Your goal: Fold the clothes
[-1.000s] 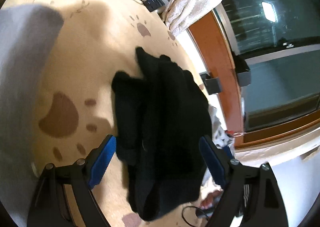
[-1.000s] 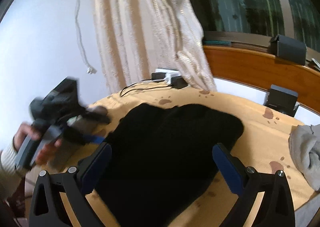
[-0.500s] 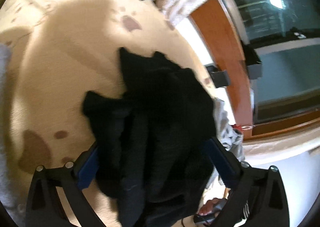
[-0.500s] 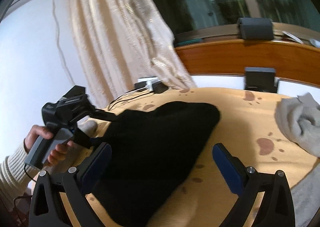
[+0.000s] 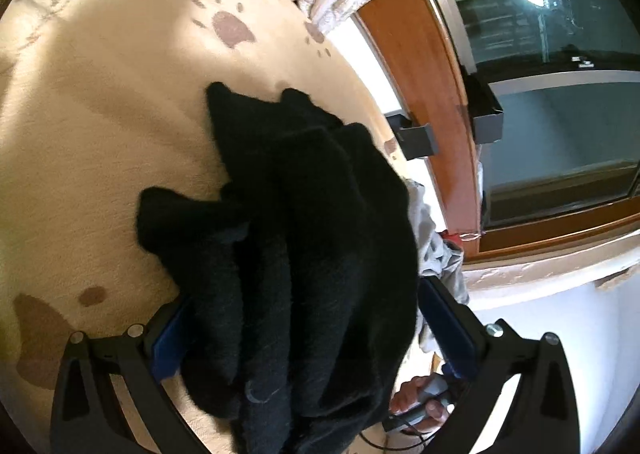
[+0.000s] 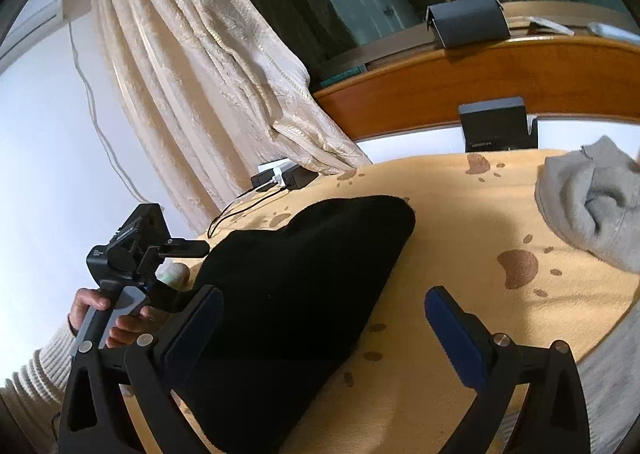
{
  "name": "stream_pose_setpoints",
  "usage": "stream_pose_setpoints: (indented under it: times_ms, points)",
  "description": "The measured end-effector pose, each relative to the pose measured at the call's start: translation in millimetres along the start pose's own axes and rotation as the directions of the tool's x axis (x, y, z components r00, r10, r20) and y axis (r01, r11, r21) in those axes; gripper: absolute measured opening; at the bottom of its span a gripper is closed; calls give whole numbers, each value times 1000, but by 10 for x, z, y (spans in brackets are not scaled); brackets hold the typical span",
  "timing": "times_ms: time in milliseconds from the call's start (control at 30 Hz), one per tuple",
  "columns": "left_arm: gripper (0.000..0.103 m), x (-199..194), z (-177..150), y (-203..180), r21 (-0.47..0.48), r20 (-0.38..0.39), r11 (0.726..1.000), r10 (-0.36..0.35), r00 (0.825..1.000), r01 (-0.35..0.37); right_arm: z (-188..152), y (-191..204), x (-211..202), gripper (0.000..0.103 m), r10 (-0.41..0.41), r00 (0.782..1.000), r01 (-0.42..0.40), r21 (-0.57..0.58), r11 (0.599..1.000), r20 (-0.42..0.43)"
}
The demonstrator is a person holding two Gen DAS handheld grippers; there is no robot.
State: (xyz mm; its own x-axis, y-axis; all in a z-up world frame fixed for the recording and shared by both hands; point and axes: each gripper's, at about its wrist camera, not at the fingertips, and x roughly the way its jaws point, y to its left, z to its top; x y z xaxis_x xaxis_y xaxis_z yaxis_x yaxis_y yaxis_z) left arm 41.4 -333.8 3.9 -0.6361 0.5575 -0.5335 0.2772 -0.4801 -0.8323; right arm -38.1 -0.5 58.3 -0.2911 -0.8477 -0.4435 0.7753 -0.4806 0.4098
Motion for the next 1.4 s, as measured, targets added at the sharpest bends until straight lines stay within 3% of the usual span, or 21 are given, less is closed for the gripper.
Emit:
stream_pose_setpoints:
  times_ms: [167, 267, 433, 600, 667, 767, 833, 900, 1100, 1133, 1300, 1400]
  points:
    - [100, 80, -33, -93, 69, 8, 998, 16, 1000, -16, -17, -4, 12, 102, 1, 1000, -1, 2, 1000, -5]
    - [88, 87, -41, -82, 88, 14, 994, 62, 998, -63, -25, -17, 37, 102, 1, 1000, -1, 4, 1000, -13]
    - [59, 4, -28, 40, 31, 5, 997, 68, 998, -69, -42, -140, 108, 102, 46, 998, -41, 104, 994, -52]
    - [57, 24, -32, -5, 59, 3, 993, 104, 995, -104, -56, -245, 144, 102, 67, 995, -53, 177, 983, -78]
    - [57, 41, -16, 10, 54, 0, 993, 108, 994, -108, -26, -268, 114, 102, 115, 992, -101, 204, 974, -60]
    - [57, 25, 18, 97, 30, -9, 998, 55, 998, -54, 29, -344, 102, 102, 247, 968, -227, 296, 928, -32]
    - [56, 2, 31, 143, 27, -14, 999, 29, 999, -29, 72, -447, 144, 102, 344, 939, -314, 385, 868, -12]
    - [55, -2, 23, 134, 41, -13, 999, 30, 999, -30, 108, -563, 224, 102, 391, 920, -347, 467, 813, 2]
    - [55, 18, 29, 108, 54, -18, 998, 24, 1000, -23, 200, -903, 602, 102, 389, 921, -283, 629, 724, -34]
    - [55, 19, 29, 107, 55, -18, 998, 24, 1000, -23, 213, -923, 674, 102, 388, 920, -267, 634, 726, -56]
    - [55, 22, 23, 104, 62, -11, 998, 28, 1000, -28, 282, -722, 918, 102, 337, 920, -177, 557, 812, -199]
    - [55, 31, 22, 101, 64, -8, 998, 30, 1000, -29, 304, -583, 1080, 96, 303, 911, -131, 500, 856, -281]
